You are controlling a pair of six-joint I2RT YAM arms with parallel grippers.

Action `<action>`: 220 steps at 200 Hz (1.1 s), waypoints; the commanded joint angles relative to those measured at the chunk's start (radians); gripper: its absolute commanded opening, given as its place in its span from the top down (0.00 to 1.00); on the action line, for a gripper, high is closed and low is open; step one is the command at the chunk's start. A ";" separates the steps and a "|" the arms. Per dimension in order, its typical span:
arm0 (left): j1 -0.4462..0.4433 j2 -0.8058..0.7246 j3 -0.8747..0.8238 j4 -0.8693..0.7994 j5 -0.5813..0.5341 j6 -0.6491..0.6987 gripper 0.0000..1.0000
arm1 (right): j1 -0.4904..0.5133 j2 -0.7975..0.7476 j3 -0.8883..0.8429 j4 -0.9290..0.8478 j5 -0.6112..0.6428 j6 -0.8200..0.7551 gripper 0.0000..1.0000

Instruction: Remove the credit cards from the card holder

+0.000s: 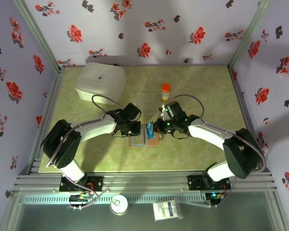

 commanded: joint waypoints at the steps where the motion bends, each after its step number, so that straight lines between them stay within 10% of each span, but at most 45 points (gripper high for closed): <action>1: 0.016 -0.054 0.018 -0.046 -0.047 0.007 1.00 | -0.007 -0.029 0.072 -0.157 0.079 -0.219 0.99; 118: 0.128 -0.288 -0.166 -0.032 -0.067 -0.060 1.00 | -0.007 0.184 0.494 -0.541 0.182 -1.138 1.00; 220: 0.191 -0.396 -0.245 -0.088 -0.067 -0.056 1.00 | -0.021 0.573 0.961 -0.767 0.165 -1.437 1.00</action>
